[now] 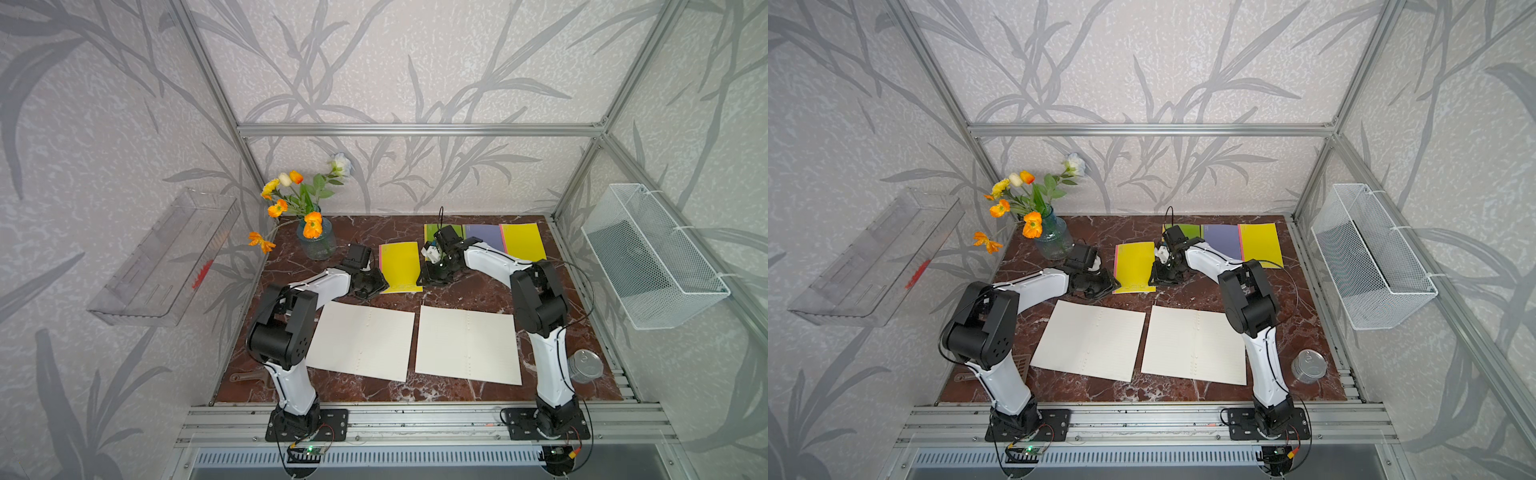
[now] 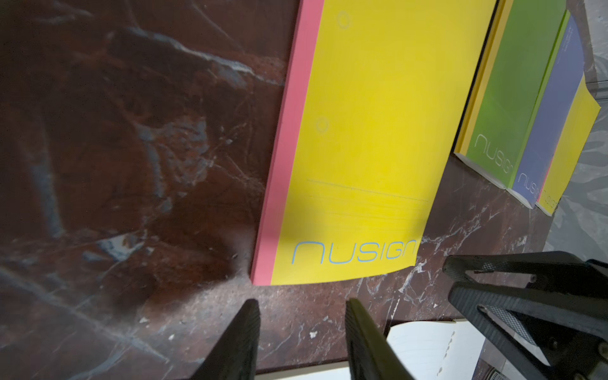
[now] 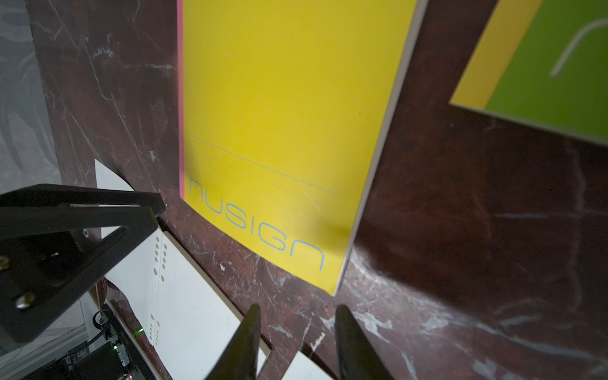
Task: Close the notebook
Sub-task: Move the notebook to the center of the board.
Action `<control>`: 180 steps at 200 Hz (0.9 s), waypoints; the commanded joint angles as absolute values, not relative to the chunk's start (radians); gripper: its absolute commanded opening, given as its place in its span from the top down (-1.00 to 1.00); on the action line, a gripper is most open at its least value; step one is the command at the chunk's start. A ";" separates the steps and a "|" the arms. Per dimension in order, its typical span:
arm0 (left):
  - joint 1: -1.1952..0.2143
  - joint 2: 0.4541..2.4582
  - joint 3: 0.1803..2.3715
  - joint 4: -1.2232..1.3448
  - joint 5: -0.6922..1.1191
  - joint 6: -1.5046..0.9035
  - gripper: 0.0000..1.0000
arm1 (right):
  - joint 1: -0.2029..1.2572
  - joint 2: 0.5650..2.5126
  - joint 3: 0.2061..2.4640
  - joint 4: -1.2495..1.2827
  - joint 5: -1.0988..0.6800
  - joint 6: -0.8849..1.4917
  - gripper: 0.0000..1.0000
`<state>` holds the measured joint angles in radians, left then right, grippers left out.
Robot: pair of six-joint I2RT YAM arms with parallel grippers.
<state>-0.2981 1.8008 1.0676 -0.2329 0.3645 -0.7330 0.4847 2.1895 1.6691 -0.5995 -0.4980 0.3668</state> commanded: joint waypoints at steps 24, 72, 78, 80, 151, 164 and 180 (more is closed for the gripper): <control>-0.293 1.831 1.103 -0.263 0.358 -0.715 0.12 | 0.493 2.221 1.695 -0.617 -0.497 0.364 0.24; -0.291 1.854 1.113 -0.261 0.370 -0.713 0.13 | 0.495 2.236 1.703 -0.622 -0.495 0.365 0.25; -0.292 1.858 1.116 -0.260 0.371 -0.712 0.13 | 0.494 2.239 1.705 -0.625 -0.495 0.365 0.25; -0.291 1.859 1.117 -0.261 0.373 -0.713 0.13 | 0.494 2.239 1.706 -0.626 -0.495 0.366 0.25; -0.278 1.890 1.137 -0.257 0.395 -0.701 0.15 | 0.497 2.282 1.753 -0.651 -0.491 0.369 0.25; -0.275 1.897 1.141 -0.255 0.402 -0.700 0.15 | 0.497 2.292 1.765 -0.658 -0.489 0.370 0.25; -0.270 1.909 1.152 -0.254 0.410 -0.695 0.16 | 0.498 2.306 1.783 -0.663 -0.488 0.371 0.25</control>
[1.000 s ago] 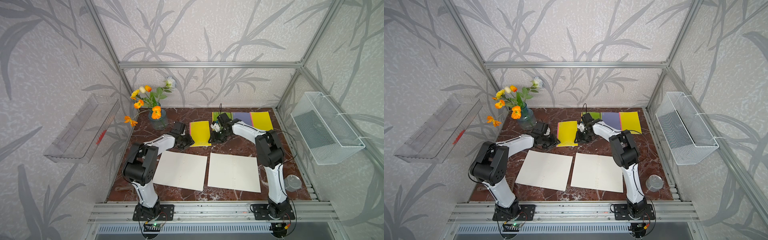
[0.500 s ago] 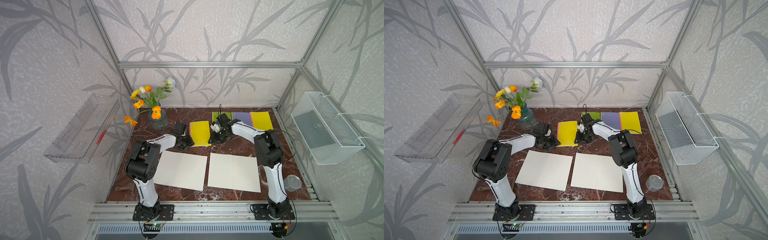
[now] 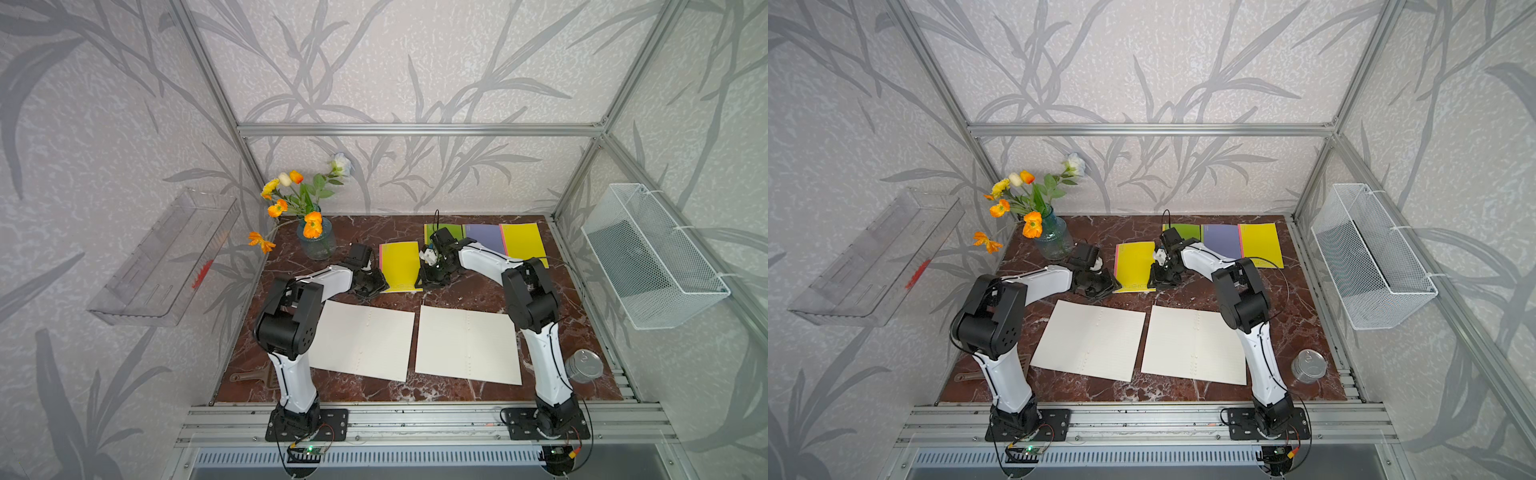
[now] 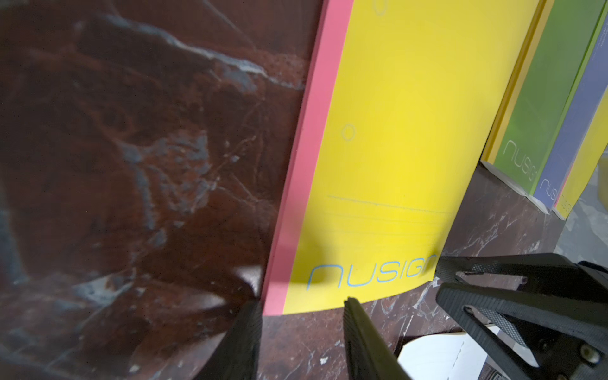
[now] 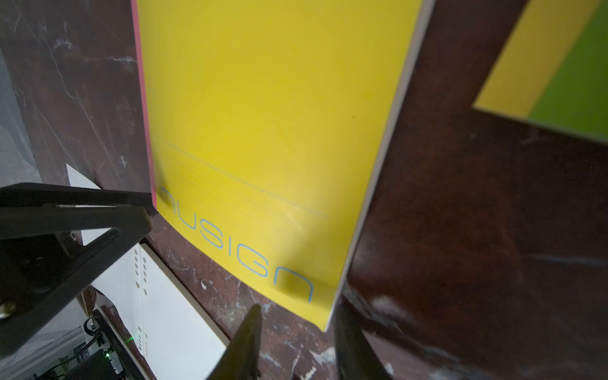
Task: Close the notebook
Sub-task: Move the notebook to the center of the board.
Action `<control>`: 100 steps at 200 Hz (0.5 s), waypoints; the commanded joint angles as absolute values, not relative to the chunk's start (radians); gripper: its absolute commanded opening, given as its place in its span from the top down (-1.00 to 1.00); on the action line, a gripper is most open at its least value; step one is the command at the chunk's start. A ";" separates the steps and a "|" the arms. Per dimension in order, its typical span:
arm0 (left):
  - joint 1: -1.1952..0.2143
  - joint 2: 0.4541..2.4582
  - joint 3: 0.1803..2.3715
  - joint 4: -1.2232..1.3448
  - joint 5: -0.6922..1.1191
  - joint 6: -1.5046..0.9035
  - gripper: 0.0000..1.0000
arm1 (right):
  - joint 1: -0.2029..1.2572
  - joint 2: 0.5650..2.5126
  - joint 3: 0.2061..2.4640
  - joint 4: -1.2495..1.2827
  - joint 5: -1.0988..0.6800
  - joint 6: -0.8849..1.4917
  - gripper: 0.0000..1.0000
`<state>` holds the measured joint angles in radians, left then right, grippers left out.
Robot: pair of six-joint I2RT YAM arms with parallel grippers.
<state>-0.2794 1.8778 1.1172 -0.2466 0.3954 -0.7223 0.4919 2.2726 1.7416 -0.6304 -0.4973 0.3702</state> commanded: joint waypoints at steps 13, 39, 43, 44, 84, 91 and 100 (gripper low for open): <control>-0.266 1.919 1.167 -0.258 0.417 -0.688 0.16 | 0.497 2.316 1.799 -0.669 -0.486 0.374 0.25; -0.254 1.935 1.195 -0.266 0.430 -0.676 0.16 | 0.498 2.334 1.837 -0.684 -0.477 0.377 0.25; -0.252 1.938 1.201 -0.265 0.432 -0.675 0.16 | 0.498 2.337 1.843 -0.688 -0.475 0.379 0.25; -0.252 1.939 1.203 -0.266 0.433 -0.674 0.16 | 0.498 2.337 1.844 -0.688 -0.475 0.379 0.25; -0.233 1.969 1.242 -0.261 0.458 -0.669 0.16 | 0.498 2.378 1.929 -0.729 -0.457 0.379 0.25; -0.232 1.978 1.251 -0.260 0.467 -0.670 0.16 | 0.498 2.386 1.942 -0.737 -0.451 0.382 0.25; -0.229 1.992 1.266 -0.262 0.478 -0.666 0.16 | 0.498 2.395 1.960 -0.744 -0.445 0.385 0.25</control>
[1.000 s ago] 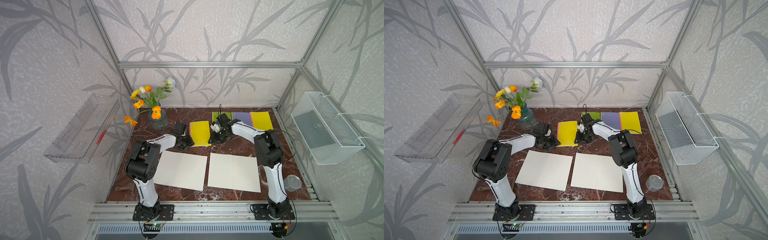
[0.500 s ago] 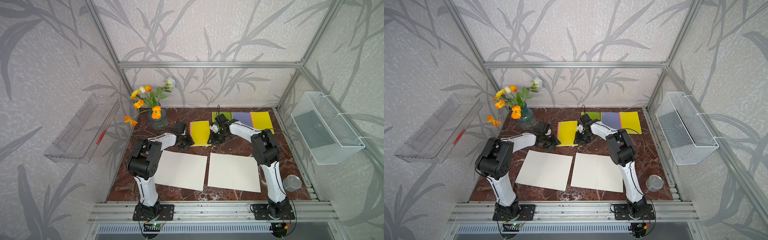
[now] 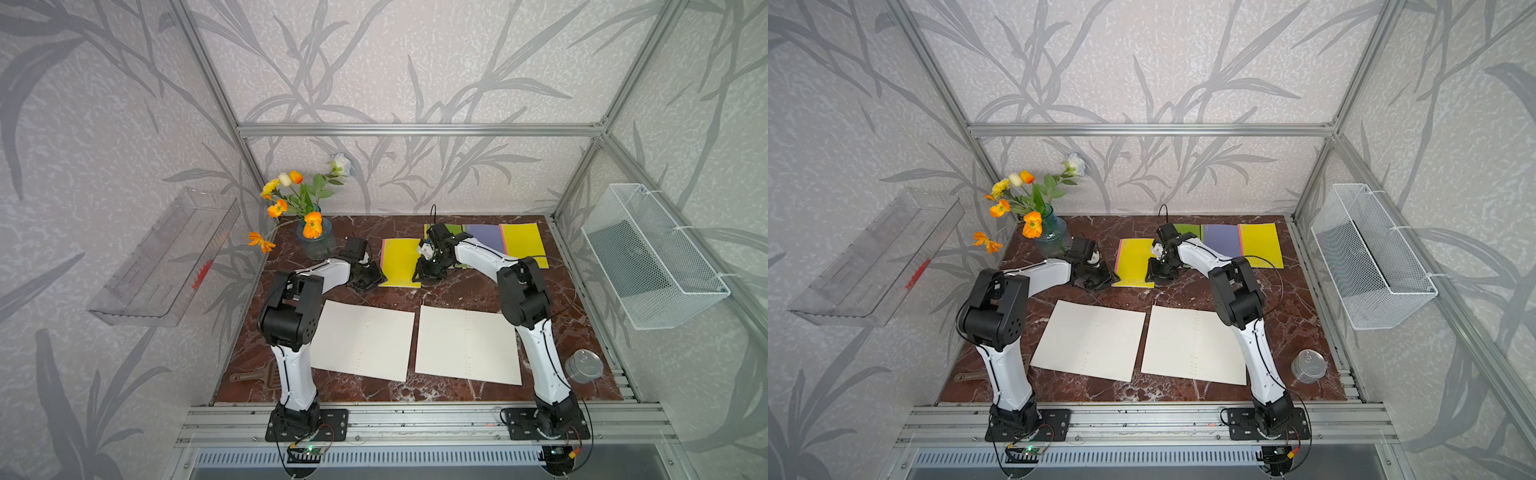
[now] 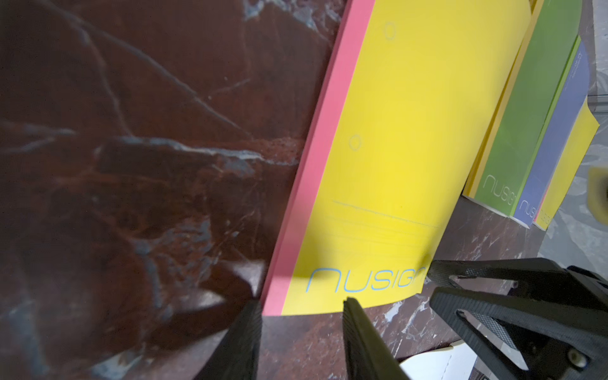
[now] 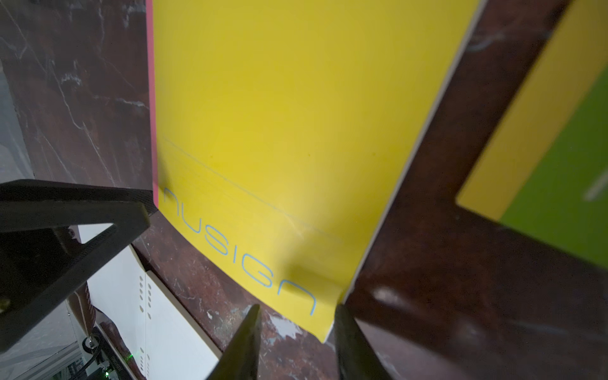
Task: Close the notebook
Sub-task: Move the notebook to the center of the board.
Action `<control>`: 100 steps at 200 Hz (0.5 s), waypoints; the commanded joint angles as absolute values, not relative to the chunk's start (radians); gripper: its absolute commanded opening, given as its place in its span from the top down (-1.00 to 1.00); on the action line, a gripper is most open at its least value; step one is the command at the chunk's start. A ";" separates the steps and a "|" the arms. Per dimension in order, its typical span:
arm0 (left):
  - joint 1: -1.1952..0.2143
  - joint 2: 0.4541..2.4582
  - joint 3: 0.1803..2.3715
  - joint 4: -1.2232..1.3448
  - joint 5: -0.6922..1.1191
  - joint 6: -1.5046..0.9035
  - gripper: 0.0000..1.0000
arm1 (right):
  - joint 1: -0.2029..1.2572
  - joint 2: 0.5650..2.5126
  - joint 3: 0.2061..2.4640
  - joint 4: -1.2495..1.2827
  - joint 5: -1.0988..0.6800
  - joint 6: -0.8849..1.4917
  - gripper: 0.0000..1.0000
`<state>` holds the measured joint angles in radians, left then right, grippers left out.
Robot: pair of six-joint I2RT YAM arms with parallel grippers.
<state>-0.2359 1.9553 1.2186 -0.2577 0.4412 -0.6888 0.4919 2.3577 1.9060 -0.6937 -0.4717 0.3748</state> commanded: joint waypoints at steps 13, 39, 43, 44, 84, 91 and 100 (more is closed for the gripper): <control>-0.228 2.013 1.289 -0.264 0.496 -0.662 0.17 | 0.497 2.408 1.984 -0.754 -0.440 0.388 0.24; -0.227 2.048 1.326 -0.266 0.517 -0.658 0.17 | 0.497 2.435 2.038 -0.781 -0.431 0.387 0.24; -0.227 2.052 1.331 -0.268 0.518 -0.658 0.17 | 0.497 2.440 2.048 -0.787 -0.429 0.386 0.25; -0.227 2.053 1.332 -0.268 0.518 -0.658 0.17 | 0.496 2.442 2.051 -0.788 -0.428 0.386 0.24; -0.225 2.066 1.345 -0.269 0.520 -0.660 0.18 | 0.494 2.480 2.129 -0.833 -0.416 0.374 0.24; -0.225 2.065 1.344 -0.269 0.520 -0.661 0.18 | 0.493 2.489 2.143 -0.843 -0.416 0.370 0.23; -0.225 2.066 1.343 -0.268 0.520 -0.661 0.18 | 0.493 2.499 2.162 -0.854 -0.414 0.367 0.24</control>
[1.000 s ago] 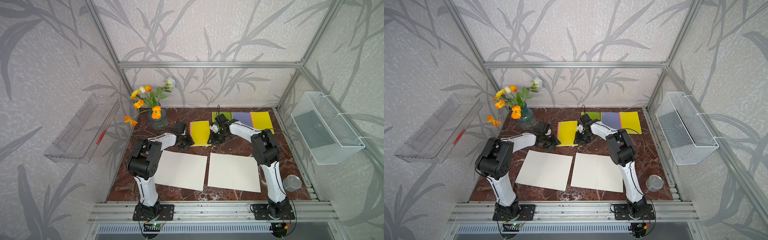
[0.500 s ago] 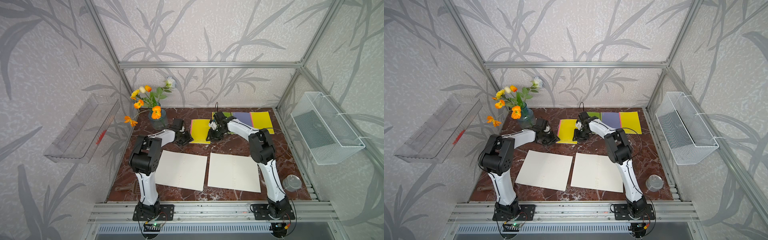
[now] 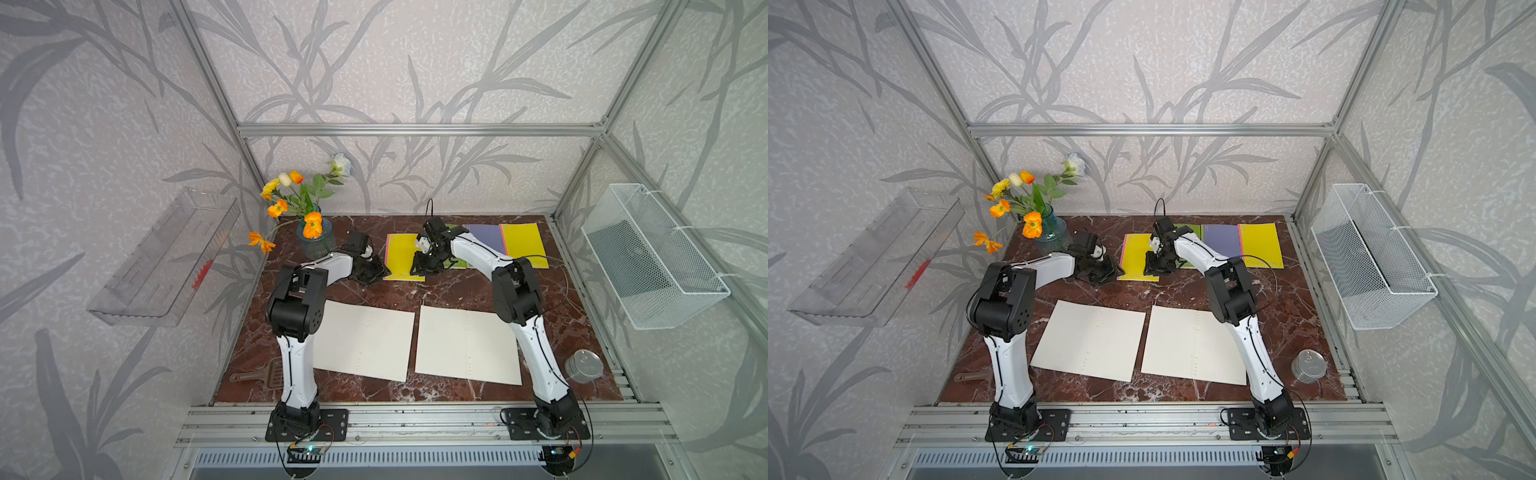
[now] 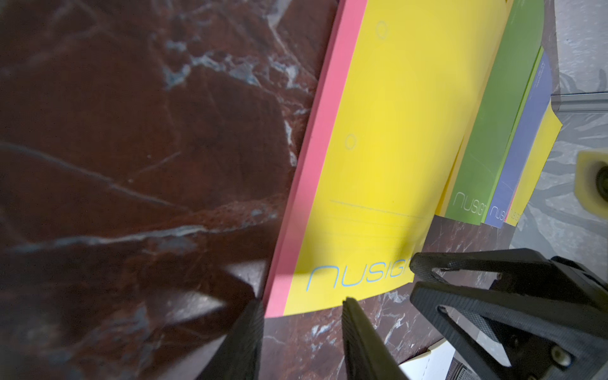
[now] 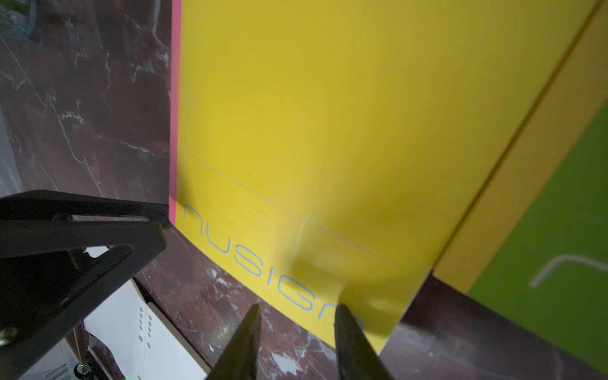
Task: Close the notebook
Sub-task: Move the notebook to the center of the board.
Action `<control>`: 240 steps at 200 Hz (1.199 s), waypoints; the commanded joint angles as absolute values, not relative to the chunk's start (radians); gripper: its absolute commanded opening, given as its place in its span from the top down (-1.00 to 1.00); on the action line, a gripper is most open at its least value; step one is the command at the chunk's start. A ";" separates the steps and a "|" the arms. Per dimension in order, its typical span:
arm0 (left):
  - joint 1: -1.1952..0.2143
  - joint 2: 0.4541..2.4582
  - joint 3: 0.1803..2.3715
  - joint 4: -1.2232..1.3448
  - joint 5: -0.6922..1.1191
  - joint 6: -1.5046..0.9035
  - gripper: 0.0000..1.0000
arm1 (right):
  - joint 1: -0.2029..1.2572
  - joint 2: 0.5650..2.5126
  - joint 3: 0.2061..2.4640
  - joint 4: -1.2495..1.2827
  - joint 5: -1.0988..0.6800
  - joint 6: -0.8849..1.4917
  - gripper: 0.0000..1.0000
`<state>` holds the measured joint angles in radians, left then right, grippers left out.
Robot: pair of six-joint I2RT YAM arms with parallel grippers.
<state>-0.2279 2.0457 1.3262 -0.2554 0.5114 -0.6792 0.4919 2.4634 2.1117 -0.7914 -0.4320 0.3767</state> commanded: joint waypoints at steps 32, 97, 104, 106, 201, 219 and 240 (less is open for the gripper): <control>-0.222 2.072 1.344 -0.262 0.528 -0.665 0.18 | 0.492 2.531 2.217 -0.883 -0.410 0.357 0.23; -0.213 2.108 1.388 -0.257 0.560 -0.670 0.17 | 0.484 2.662 2.477 -1.019 -0.399 0.331 0.22; -0.213 2.112 1.395 -0.258 0.563 -0.671 0.18 | 0.484 2.676 2.501 -1.027 -0.399 0.329 0.22; -0.212 2.114 1.396 -0.258 0.562 -0.672 0.18 | 0.485 2.679 2.508 -1.030 -0.399 0.328 0.21; -0.201 2.142 1.435 -0.262 0.571 -0.678 0.18 | 0.470 2.750 2.571 -1.008 -0.406 0.353 0.18; -0.198 2.138 1.431 -0.267 0.561 -0.675 0.19 | 0.468 2.756 2.578 -0.988 -0.421 0.352 0.17; -0.198 2.077 1.387 -0.244 0.515 -0.667 0.17 | 0.468 2.750 2.582 -0.958 -0.457 0.347 0.16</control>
